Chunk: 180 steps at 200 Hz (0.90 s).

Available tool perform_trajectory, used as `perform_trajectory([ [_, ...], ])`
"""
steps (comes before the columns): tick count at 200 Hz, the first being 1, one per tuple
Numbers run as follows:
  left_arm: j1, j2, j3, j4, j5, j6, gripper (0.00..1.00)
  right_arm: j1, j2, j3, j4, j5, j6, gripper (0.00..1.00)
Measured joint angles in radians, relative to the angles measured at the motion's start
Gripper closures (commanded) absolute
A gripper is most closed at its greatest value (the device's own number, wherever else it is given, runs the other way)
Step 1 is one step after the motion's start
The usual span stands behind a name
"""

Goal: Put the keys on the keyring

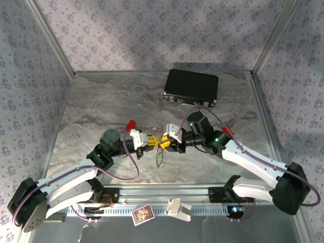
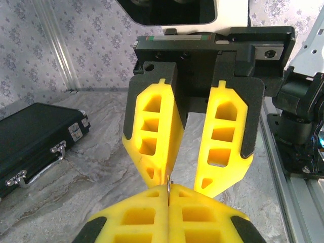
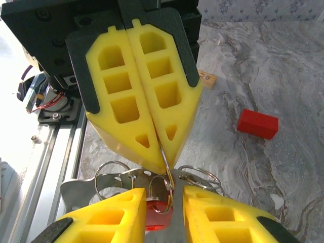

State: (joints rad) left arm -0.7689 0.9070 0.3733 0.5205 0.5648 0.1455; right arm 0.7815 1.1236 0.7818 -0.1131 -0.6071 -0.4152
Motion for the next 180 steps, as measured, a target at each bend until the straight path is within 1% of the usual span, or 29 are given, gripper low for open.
perform_trajectory([
  [39,-0.006,0.007,0.000,0.001,0.000,0.000,1.00,0.000,0.000,-0.001,0.034,-0.003,0.008,0.76],
  [63,-0.006,0.007,0.000,0.002,0.000,0.000,1.00,0.000,0.000,-0.005,0.043,-0.009,0.016,0.83],
  [81,-0.006,0.013,0.000,0.006,0.000,0.000,1.00,0.000,0.002,-0.006,0.043,-0.014,0.019,0.85],
  [92,-0.006,0.014,0.000,0.006,0.000,0.000,1.00,0.000,0.003,-0.008,0.044,-0.016,0.019,0.88],
  [108,-0.005,0.017,0.000,0.006,-0.002,0.000,1.00,-0.003,0.003,-0.013,0.050,-0.019,0.019,1.00],
  [124,-0.005,0.019,0.000,0.006,-0.006,0.000,1.00,-0.007,0.004,-0.014,0.051,-0.021,0.025,1.00],
  [132,-0.005,0.019,0.000,0.006,-0.010,0.000,0.92,-0.007,0.004,-0.014,0.051,-0.021,0.025,1.00],
  [139,-0.006,0.019,0.000,0.004,-0.014,-0.003,0.80,-0.008,0.004,-0.014,0.051,-0.020,0.023,1.00],
  [145,-0.006,0.019,0.001,0.002,-0.020,-0.004,0.74,-0.009,0.004,-0.014,0.051,-0.019,0.021,1.00],
  [158,-0.003,0.019,0.011,-0.027,-0.042,-0.002,0.72,-0.007,0.004,-0.014,0.033,-0.016,0.006,1.00],
  [180,-0.008,0.019,0.045,-0.115,-0.046,0.021,0.71,-0.011,0.005,-0.008,-0.020,0.002,-0.027,1.00],
])
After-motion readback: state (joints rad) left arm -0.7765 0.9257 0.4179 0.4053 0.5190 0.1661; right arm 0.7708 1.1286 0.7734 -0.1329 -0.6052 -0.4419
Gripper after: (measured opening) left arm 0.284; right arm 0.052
